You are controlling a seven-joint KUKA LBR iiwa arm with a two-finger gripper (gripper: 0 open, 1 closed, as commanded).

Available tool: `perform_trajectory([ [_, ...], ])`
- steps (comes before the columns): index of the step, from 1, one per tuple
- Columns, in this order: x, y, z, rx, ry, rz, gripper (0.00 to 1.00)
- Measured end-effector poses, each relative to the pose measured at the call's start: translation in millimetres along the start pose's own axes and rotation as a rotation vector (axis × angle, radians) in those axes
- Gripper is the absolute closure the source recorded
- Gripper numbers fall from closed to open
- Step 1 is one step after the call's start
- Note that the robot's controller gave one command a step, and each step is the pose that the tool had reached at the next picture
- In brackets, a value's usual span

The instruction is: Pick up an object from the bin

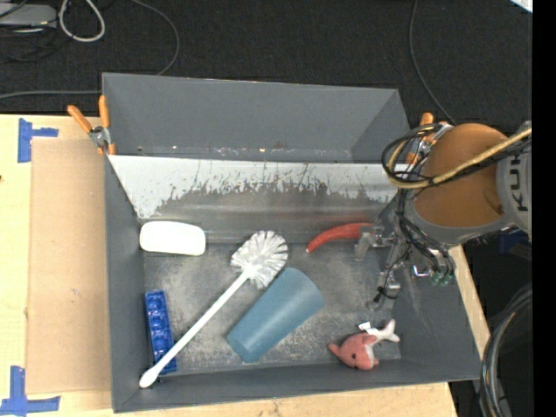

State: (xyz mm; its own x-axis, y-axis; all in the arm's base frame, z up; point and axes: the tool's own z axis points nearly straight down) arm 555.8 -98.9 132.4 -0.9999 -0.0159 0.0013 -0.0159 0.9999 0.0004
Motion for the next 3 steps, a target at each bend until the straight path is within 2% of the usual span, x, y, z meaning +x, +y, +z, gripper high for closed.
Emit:
perform_trajectory([
  [1, 52.3, 67.3, 34.1, -0.001, 0.004, 0.081, 0.0],
  [2, 58.2, 20.9, 52.5, 0.002, -0.004, 0.121, 0.0],
  [3, 66.3, 25.9, 54.6, 0.0, 0.001, 0.108, 0.0],
])
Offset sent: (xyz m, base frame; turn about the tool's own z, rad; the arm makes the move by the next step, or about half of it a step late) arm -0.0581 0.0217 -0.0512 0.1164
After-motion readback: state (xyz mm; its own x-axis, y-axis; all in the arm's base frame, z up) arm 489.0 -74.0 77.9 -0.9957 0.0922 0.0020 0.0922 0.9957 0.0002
